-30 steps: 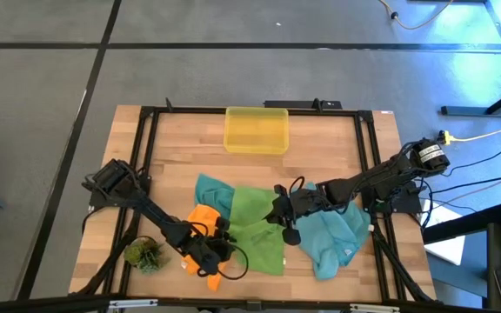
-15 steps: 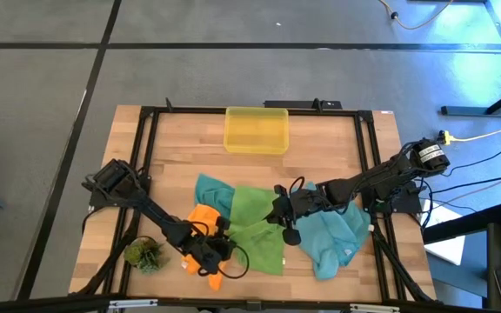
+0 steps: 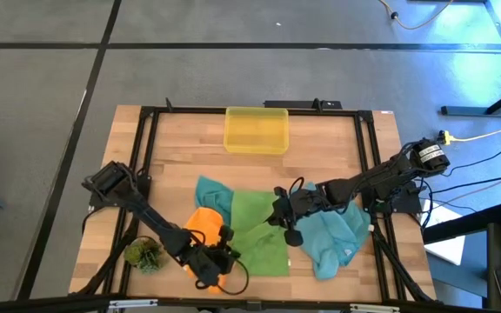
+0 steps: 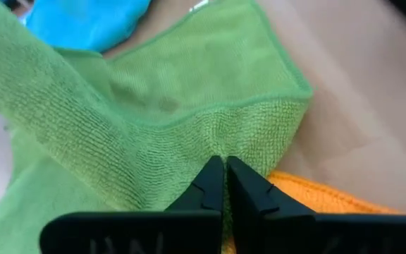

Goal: Fold microfiber towels
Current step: Fold the green microfiber cloth

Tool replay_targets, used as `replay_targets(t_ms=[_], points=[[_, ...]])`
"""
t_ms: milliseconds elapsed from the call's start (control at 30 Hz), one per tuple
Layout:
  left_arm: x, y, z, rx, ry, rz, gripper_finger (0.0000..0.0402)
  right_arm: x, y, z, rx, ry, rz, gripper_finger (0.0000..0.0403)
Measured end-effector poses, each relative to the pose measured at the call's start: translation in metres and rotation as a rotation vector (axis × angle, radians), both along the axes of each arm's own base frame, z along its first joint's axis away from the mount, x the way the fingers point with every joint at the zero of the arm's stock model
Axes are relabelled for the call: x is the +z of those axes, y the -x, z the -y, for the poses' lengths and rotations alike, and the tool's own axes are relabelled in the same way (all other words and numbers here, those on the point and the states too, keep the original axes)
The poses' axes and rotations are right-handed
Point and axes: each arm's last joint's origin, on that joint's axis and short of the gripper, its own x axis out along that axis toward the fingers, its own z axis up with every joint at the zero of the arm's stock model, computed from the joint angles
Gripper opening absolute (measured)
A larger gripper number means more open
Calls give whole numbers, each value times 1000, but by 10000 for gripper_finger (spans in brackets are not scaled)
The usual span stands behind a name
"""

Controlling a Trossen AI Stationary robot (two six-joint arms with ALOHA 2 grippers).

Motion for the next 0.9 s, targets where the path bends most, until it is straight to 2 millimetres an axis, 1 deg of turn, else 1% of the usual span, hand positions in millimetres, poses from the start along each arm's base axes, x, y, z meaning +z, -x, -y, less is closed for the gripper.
replay_targets(t_ms=[167,333,633,900], points=[[6,8,14,1,-26,48,0,-2,3,-7,23,6,-22,12],[7,17,23,36,-85,105,0,-5,9,-15,50,17,-64,12],[9,23,28,69,-125,150,0,-11,20,-32,89,16,-144,11],[7,25,29,66,-85,123,0,-12,34,-58,149,-21,-177,7]])
